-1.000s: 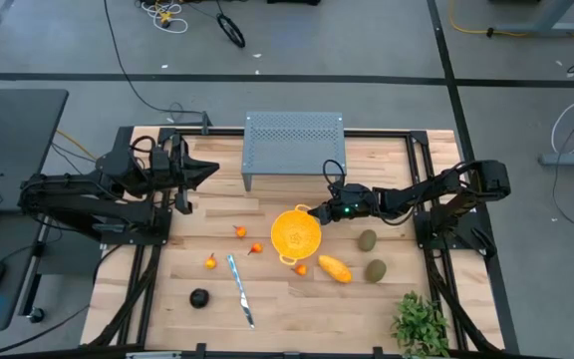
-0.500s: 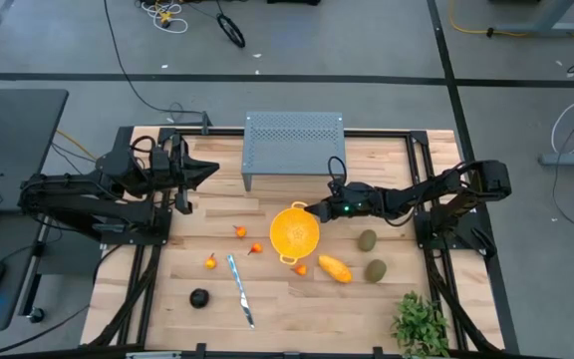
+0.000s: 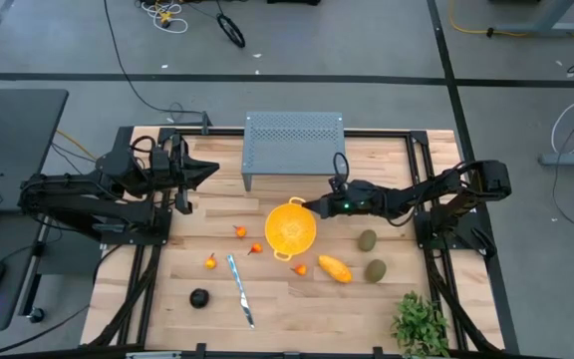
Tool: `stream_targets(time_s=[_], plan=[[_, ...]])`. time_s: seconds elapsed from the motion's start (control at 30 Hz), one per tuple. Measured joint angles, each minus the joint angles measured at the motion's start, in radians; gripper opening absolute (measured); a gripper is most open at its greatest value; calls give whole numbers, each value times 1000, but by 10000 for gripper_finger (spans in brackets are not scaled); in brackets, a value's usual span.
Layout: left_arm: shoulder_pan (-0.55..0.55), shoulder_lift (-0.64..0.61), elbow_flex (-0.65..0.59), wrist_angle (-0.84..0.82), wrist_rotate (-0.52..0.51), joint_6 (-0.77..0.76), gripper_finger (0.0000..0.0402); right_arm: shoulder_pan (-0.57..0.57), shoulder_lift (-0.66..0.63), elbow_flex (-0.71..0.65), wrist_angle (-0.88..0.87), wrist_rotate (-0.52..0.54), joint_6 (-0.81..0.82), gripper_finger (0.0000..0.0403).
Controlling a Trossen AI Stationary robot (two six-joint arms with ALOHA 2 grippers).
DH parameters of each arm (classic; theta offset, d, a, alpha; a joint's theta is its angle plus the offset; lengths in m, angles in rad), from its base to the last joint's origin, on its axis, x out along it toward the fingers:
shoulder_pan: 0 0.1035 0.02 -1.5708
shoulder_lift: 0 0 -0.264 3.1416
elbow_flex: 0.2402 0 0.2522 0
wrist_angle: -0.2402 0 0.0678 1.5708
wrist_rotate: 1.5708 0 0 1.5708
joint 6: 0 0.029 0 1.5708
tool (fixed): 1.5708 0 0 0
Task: Pick & Place Fruit
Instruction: Put the yellow colander bowl on the shelf
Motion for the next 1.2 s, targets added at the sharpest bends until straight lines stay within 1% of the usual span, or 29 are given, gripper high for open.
stream_targets(time_s=[0.23, 0.5, 0.63, 0.97, 1.2], plan=[[0, 0, 0, 0, 0, 0, 22, 0, 0, 0, 148, 2, 45, 7], [0, 0, 0, 0, 0, 0, 22, 0, 0, 0, 172, 8, 66, 7], [0, 0, 0, 0, 0, 0, 22, -3, -11, 5, 214, 11, 74, 7], [0, 0, 0, 1, 0, 0, 22, -62, -112, 88, 176, 15, 74, 7], [0, 0, 0, 0, -8, 0, 22, -113, -164, 127, 45, 5, 65, 7]])
